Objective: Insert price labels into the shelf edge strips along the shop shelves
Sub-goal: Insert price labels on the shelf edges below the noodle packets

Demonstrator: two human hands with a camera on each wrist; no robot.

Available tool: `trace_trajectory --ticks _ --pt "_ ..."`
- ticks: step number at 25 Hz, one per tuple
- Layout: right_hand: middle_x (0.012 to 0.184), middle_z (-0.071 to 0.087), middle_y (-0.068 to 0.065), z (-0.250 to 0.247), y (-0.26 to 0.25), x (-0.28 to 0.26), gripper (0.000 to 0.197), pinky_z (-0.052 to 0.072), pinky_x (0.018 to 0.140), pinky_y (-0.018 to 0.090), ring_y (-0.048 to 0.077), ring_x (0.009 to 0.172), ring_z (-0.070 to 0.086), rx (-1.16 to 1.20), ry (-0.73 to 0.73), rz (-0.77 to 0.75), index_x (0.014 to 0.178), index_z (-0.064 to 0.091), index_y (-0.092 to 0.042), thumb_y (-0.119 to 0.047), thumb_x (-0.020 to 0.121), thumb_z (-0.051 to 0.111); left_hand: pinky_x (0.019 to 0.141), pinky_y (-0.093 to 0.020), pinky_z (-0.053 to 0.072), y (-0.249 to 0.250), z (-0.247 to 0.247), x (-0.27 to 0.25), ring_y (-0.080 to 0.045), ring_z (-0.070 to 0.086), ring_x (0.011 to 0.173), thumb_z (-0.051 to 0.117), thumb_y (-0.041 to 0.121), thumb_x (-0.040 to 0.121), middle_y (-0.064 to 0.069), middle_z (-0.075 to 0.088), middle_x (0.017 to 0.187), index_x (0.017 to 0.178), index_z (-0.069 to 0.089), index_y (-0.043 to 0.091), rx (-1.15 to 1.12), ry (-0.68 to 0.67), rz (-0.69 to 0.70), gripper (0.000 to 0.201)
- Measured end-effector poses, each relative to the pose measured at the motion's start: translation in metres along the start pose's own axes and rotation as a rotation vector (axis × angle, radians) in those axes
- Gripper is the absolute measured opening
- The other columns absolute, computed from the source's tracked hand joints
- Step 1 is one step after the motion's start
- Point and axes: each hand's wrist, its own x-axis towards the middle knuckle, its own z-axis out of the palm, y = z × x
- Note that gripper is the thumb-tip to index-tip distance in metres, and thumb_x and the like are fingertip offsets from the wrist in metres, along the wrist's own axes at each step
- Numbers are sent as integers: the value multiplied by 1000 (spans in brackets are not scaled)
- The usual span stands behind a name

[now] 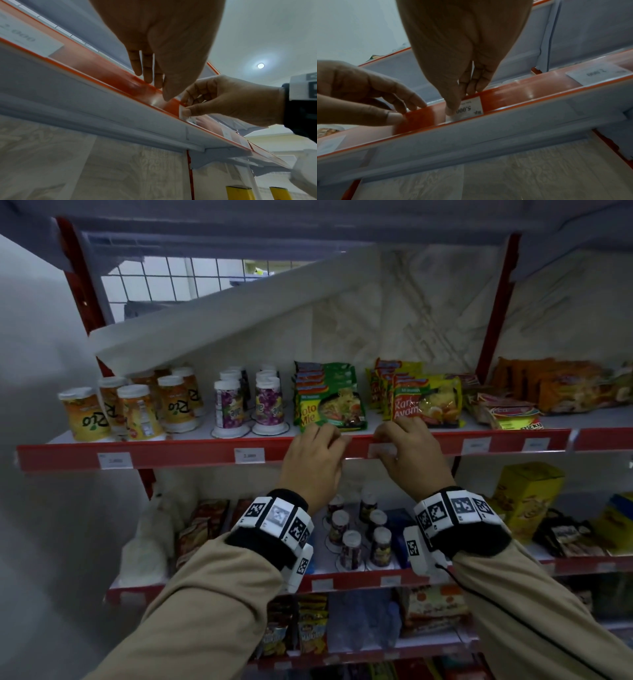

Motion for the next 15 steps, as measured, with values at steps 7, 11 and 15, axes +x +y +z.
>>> trace_trajectory --ticks 7,11,15 --pt "100 58 14 -1 4 1 18 42 80 42 33 97 50 66 -45 -32 99 62 -7 -15 84 68 78 -39 42 13 9 7 -30 49 96 61 11 82 -12 54 102 102 62 6 -60 96 -73 21" --pt "102 52 10 -1 5 3 13 40 82 40 29 100 45 -9 -114 -35 96 61 -11 -21 88 64 77 -35 40 14 13 5 -28 48 96 61 12 83 -10 55 101 102 62 8 -91 118 -85 19" --pt "83 61 -2 -9 12 12 8 42 70 25 17 84 55 335 -39 36 85 60 -18 -13 85 67 78 -33 38 12 13 7 -26 47 95 56 14 88 -9 54 101 100 62 9 -141 120 -121 14"
